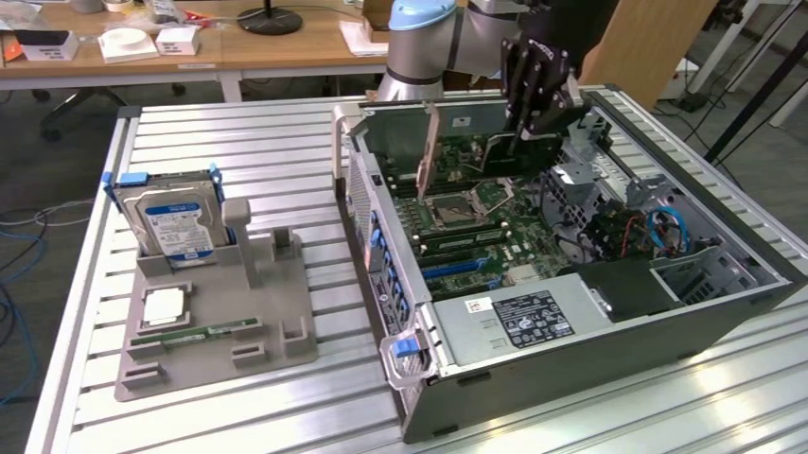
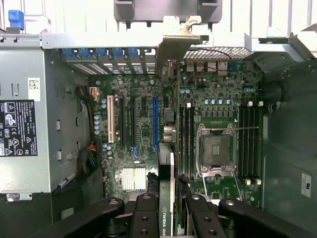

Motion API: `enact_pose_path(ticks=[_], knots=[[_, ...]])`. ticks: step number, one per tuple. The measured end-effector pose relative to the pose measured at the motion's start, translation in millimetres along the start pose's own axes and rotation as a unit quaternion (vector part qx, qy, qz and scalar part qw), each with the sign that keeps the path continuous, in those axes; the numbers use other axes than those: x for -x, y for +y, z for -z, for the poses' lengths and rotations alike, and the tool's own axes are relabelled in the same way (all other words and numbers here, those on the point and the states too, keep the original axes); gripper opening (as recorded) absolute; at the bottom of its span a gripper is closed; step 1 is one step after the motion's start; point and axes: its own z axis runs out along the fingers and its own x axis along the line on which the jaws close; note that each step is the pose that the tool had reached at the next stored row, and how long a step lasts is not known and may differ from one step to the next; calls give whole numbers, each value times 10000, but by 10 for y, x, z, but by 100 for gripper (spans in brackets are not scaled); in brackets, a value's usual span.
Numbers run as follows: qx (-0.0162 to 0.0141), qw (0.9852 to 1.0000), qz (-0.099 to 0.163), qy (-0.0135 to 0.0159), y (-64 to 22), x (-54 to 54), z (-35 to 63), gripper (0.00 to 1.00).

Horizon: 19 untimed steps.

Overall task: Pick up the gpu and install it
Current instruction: 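Insert the gpu into the slot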

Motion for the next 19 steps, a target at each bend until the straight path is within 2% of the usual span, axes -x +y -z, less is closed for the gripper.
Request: enact_pose_path(ticks=[19], knots=[[-13,10000,0,0,0,-1,-68,26]])
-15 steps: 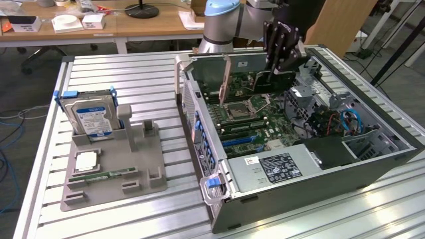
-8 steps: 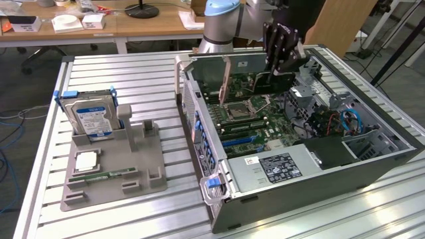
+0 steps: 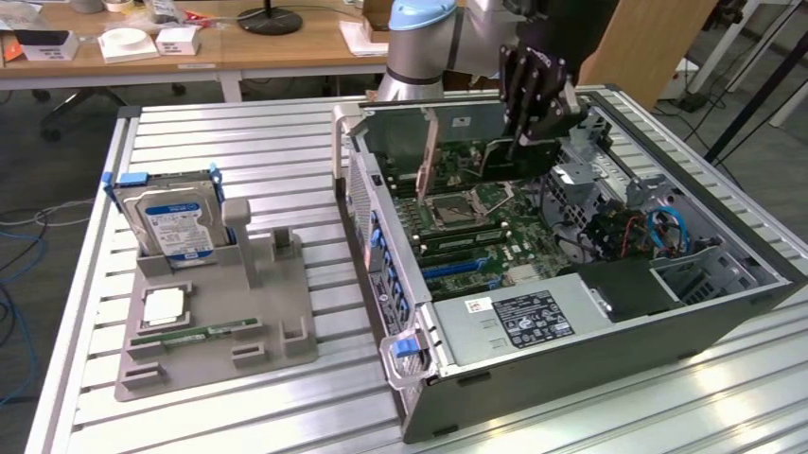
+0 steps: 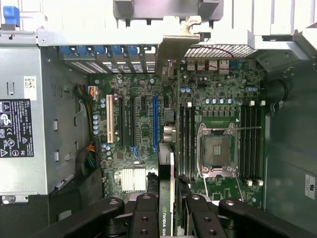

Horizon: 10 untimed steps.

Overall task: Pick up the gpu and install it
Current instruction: 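Insert the gpu into the slot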

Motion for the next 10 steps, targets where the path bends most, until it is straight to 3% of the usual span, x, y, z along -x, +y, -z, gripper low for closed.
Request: enact_pose_path(ticks=[10], knots=[[-6,10000,0,0,0,0,-30,26]])
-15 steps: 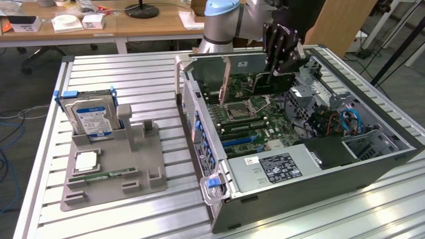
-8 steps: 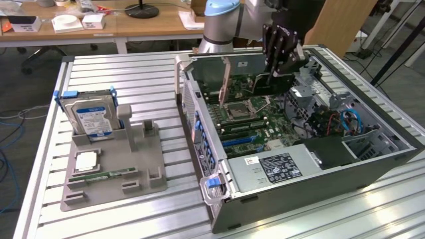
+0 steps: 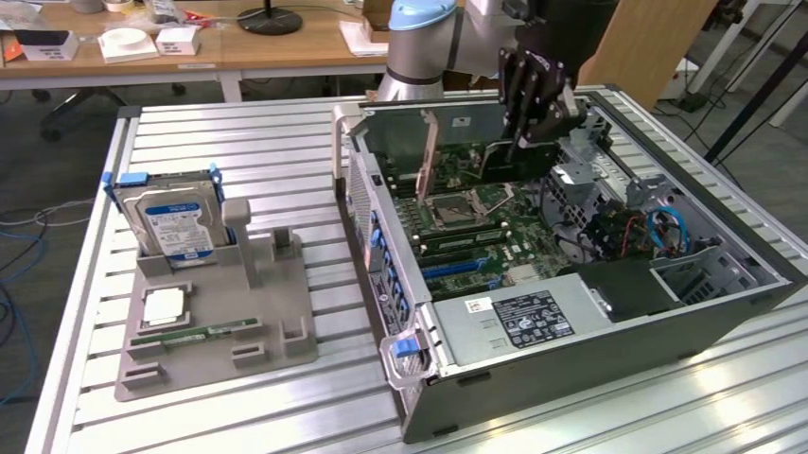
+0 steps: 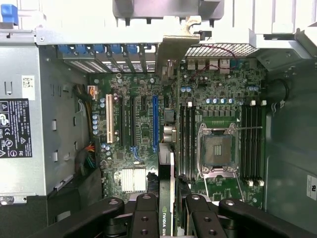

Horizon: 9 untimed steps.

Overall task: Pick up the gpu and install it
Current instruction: 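Insert the gpu into the slot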

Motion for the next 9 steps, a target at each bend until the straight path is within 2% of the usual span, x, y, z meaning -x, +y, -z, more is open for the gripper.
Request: enact_pose_path(ticks=[9], knots=[[-2,10000,0,0,0,0,-18,26]])
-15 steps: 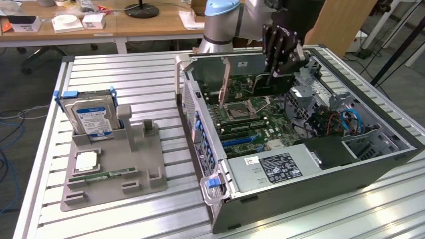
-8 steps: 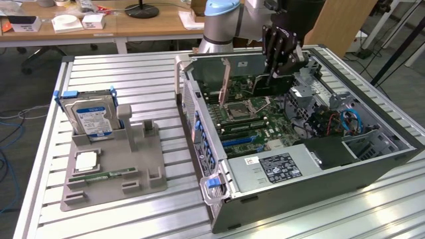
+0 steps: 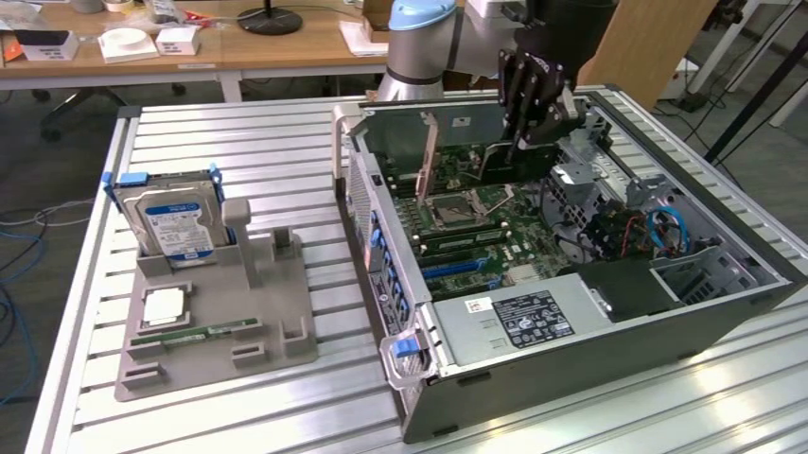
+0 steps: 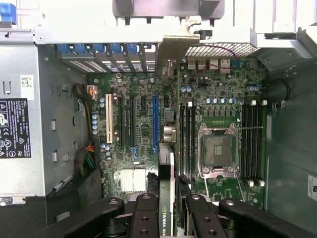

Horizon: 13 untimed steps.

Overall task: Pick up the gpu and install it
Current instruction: 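Insert the gpu into the slot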

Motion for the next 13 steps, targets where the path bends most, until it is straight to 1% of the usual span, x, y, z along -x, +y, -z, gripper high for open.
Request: enact_pose_path(ticks=[13], knots=[[-6,10000,0,0,0,-1,-32,26]])
